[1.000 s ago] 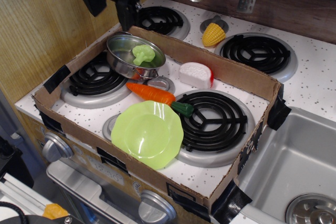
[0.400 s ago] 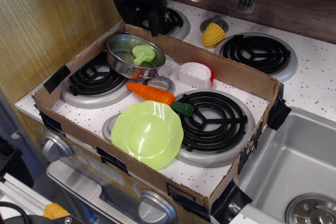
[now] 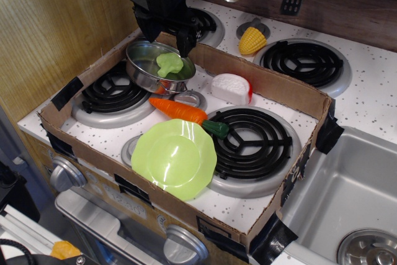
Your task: Take broccoli out of pan
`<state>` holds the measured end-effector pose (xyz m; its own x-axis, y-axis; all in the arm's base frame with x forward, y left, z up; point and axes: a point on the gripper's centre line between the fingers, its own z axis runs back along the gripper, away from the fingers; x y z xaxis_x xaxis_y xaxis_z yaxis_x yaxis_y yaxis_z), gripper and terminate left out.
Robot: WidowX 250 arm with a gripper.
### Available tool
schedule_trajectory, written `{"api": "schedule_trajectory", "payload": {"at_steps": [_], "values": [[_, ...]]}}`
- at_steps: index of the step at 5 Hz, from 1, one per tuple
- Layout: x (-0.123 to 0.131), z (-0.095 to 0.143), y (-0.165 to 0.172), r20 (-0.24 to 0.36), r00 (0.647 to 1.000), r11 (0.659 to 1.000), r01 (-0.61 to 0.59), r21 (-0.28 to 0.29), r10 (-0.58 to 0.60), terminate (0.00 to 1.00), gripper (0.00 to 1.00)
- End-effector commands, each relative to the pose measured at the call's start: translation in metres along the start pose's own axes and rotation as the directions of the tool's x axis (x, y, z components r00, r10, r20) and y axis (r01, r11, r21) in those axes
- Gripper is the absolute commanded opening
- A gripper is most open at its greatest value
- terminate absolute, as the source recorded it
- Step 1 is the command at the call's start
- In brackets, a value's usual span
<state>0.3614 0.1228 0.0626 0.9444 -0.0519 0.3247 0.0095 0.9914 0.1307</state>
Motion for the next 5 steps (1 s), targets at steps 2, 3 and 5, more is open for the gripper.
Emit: {"api": "schedule_trajectory", "payload": {"at_steps": [2,3,5], "values": [[-0.002,-0.012,0.004,0.011,1.0,1.0,-0.001,-0.023,0.002,0.0,1.0],[-0.009,-0.016,0.008,0.022,1.0,1.0,-0.003,-0.004,0.003,0.0,1.0],[-0.011,-0.026,0.015,0.074,0.997,0.998,0.0,0.057,-0.004,0.0,1.0]]}}
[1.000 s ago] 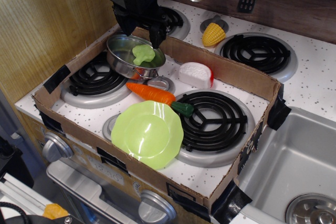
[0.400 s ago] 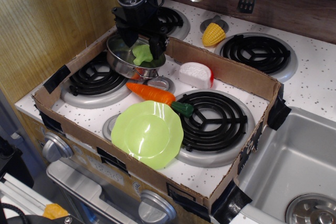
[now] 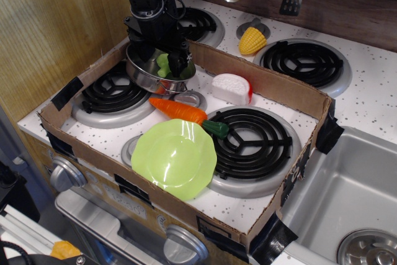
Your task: Take broccoli out of pan
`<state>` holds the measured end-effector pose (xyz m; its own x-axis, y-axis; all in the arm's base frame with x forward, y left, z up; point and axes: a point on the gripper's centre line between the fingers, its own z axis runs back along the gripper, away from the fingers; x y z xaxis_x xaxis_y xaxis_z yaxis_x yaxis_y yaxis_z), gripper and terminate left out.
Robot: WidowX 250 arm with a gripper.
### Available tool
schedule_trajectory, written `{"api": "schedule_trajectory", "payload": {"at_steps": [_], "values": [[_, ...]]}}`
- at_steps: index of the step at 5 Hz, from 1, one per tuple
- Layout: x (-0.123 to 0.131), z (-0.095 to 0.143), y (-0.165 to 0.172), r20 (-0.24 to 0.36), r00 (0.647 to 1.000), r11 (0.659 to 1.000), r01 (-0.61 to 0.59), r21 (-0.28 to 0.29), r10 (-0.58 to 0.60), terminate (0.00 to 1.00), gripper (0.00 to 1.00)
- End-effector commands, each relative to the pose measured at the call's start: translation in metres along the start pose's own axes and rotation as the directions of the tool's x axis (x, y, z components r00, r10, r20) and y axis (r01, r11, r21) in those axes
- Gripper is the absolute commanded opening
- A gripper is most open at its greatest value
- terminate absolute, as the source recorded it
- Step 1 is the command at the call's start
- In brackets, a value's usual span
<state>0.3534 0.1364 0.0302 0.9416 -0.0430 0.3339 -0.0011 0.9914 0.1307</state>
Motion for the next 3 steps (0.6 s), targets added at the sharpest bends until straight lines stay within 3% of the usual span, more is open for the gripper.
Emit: {"api": "schedule_trajectory", "payload": {"at_steps": [1,2,3], "values": [[0.0097,-0.0003,0.0073,0.114,0.993,0.995,0.013,0.094,-0.024,0.0,1.0],[0.0112,-0.0051,0.0081,0.138,0.989,0.993,0.031,0.118,-0.047,0.0,1.0],[0.0155,-0.0038,0.0085,0.076,0.996,0.989,0.044,0.14,-0.055,0.0,1.0]]}}
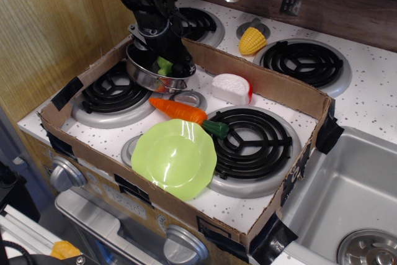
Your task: Take broccoli out of pan
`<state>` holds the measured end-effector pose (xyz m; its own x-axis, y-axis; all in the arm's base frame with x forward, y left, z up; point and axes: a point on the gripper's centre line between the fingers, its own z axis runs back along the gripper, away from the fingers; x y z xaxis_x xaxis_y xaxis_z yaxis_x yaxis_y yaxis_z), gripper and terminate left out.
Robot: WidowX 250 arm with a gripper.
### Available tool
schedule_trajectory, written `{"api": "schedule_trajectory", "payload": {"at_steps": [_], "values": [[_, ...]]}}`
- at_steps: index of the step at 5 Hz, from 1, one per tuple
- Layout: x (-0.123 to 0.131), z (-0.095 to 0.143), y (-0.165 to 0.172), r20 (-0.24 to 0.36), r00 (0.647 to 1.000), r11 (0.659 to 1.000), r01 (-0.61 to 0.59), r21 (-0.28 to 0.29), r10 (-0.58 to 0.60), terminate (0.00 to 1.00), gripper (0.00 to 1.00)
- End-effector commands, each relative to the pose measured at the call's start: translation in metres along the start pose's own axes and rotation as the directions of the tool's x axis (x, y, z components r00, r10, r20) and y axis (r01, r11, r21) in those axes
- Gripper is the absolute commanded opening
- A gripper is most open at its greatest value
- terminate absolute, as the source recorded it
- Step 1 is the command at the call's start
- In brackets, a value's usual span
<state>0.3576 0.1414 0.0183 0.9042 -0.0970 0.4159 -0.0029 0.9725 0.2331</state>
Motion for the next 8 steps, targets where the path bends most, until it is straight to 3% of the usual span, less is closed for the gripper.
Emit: {"api": "schedule_trajectory", "payload": {"at_steps": [1,2,3,4,5,6,8], "values": [[0.017,0.01,0.006,-0.033,0.999,0.998,0.032,0.059,-0.03,0.0,0.0],[0.022,0.032,0.006,-0.047,0.993,0.985,0.109,0.131,-0.104,0.0,0.0],[0.038,0.08,0.005,-0.117,0.983,0.954,0.17,0.247,-0.145,0.0,0.0],[0.061,0.122,0.002,-0.162,0.975,0.934,0.192,0.303,-0.148,0.0,0.0],[0.065,0.148,-0.005,-0.179,0.98,0.948,0.138,0.285,-0.089,0.0,0.0],[0.047,0.156,-0.04,-0.158,0.984,0.98,-0.047,0.194,0.078,0.0,0.0],[0.012,0.126,-0.092,-0.184,0.959,0.977,-0.211,0.035,0.214,0.0,0.0]]}}
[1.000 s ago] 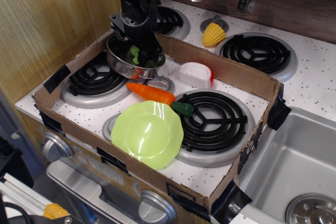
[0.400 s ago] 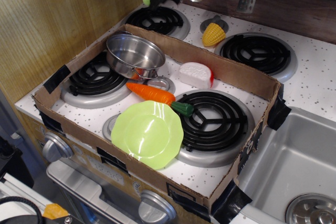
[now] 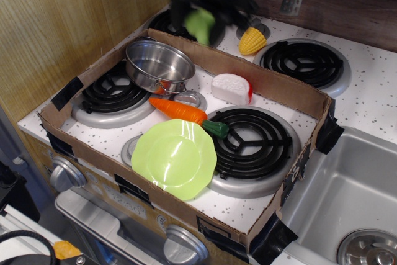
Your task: Take broccoli out of pan
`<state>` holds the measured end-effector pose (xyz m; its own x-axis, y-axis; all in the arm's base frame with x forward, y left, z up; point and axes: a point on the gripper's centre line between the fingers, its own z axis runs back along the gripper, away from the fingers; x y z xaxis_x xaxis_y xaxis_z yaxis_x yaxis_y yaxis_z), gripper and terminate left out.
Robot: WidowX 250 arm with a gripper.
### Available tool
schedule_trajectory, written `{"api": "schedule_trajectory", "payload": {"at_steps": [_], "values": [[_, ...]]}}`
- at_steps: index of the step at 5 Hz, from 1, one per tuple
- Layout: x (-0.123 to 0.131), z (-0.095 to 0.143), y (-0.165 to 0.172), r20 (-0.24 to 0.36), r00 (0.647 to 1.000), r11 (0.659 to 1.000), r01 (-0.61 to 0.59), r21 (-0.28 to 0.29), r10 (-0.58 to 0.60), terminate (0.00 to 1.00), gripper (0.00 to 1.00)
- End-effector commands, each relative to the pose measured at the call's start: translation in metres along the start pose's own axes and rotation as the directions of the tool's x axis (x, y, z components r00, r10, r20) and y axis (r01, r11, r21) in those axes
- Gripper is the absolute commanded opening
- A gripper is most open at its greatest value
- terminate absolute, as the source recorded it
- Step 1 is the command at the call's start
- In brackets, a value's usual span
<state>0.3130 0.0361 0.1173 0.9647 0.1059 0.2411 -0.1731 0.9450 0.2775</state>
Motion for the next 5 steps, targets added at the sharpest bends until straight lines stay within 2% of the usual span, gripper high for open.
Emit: {"api": "schedule_trajectory", "payload": {"at_steps": [1,2,3,4,5], "values": [[0.001,-0.005,-0.029,0.011,0.998,0.984,-0.057,-0.169,0.06,0.0,0.0],[0.008,-0.017,-0.046,0.034,0.999,0.978,-0.021,-0.208,0.029,0.0,0.0],[0.011,-0.034,-0.051,0.08,0.997,0.976,0.003,-0.216,0.015,0.0,0.0],[0.009,-0.054,-0.055,0.076,0.997,0.972,0.002,-0.237,0.017,0.0,0.0],[0.006,-0.066,-0.049,0.063,0.998,0.977,-0.012,-0.212,0.026,0.0,0.0]]}}
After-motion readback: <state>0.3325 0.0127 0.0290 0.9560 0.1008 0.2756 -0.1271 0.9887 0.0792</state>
